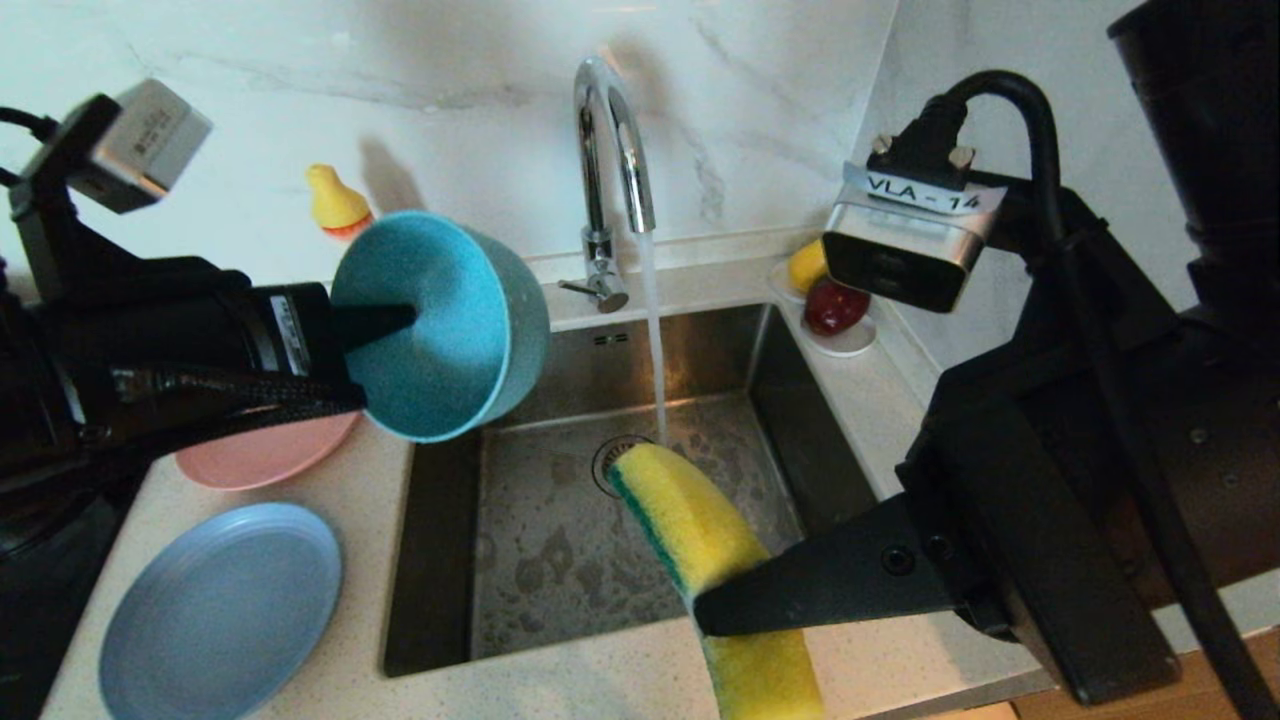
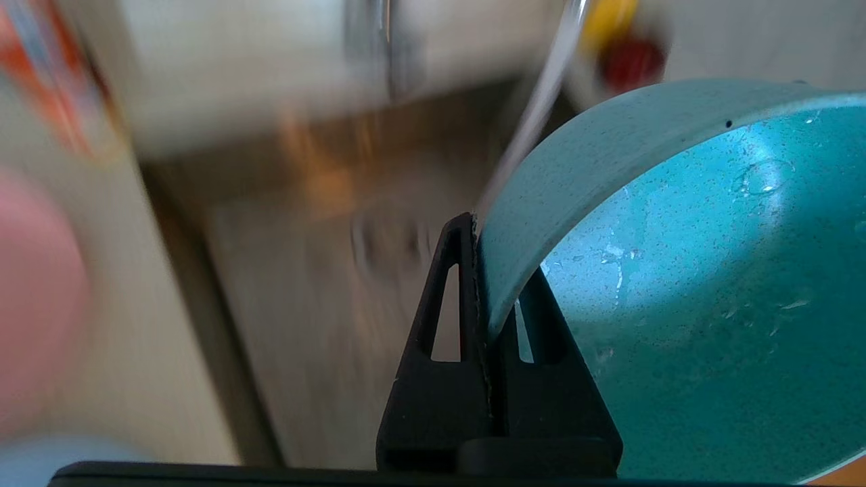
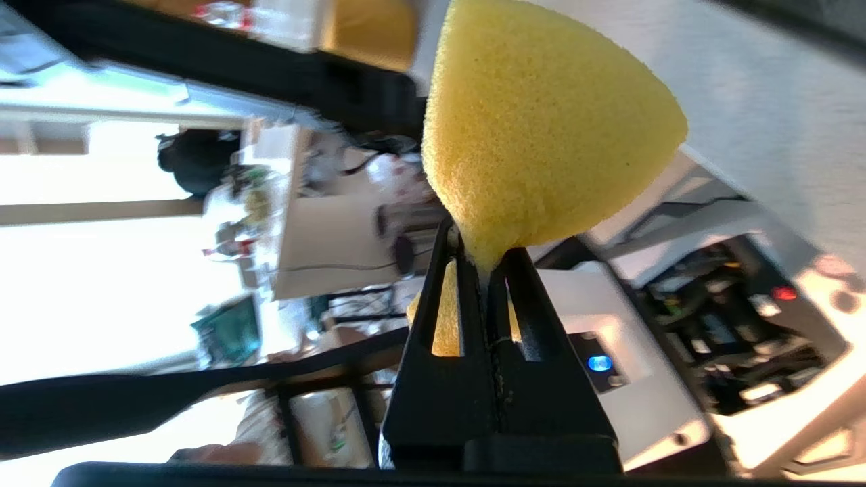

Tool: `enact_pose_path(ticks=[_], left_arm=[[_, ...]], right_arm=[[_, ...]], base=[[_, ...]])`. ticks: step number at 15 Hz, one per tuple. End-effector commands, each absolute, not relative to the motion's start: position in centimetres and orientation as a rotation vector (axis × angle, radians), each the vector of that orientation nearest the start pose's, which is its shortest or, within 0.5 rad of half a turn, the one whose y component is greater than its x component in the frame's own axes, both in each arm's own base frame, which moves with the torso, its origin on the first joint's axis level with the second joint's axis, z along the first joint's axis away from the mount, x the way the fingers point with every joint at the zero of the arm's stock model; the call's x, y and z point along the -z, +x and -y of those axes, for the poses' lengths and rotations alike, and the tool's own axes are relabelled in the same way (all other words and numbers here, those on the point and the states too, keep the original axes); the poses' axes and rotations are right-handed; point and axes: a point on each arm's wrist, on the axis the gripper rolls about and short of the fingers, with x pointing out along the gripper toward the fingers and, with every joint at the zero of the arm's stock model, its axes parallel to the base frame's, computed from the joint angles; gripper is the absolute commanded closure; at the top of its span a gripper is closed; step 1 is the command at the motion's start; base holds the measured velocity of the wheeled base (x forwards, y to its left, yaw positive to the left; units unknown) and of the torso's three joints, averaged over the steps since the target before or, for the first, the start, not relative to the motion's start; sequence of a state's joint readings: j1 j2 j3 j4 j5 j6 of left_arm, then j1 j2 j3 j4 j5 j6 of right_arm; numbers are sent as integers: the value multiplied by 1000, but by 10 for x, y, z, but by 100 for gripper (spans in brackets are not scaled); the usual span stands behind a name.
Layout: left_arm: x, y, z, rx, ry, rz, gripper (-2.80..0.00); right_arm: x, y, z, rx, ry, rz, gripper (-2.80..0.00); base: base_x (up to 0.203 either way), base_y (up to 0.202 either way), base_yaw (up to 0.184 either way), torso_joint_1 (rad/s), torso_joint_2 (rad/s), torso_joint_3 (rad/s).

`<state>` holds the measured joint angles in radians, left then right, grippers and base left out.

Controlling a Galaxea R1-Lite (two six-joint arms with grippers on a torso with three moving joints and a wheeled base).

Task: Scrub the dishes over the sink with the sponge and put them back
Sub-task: Wipe the bowl

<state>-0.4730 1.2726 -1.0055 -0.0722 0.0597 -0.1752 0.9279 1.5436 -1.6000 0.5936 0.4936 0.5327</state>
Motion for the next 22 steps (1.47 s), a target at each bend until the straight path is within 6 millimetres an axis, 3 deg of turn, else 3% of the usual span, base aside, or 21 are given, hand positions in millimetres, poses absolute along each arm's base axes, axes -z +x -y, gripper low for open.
enact_pose_path(ticks=[1,5,9,16,22], left_arm=[[-283,181,98,397,-97,-317,0],[-244,192,118,412,-24,-488,0],[-229,210,138,326,17,-449,0],[-217,210,160,240,19,-324,0],[-219,204,157,245,9,-308,0]], right_arm=[[-342,142,-211,-1218,310,-936,0],[-334,146,-232,-1215,278,-1031,0],[-319,158,-253,-1186,279,-1096,0],[-299,186,-285,-1089,361,-1198,0],[-288,213,-279,-1007,416,-1217,0]], base=[[0,0,0,0,0,0],[0,0,0,0,0,0],[0,0,0,0,0,0],[0,0,0,0,0,0],[0,0,0,0,0,0]])
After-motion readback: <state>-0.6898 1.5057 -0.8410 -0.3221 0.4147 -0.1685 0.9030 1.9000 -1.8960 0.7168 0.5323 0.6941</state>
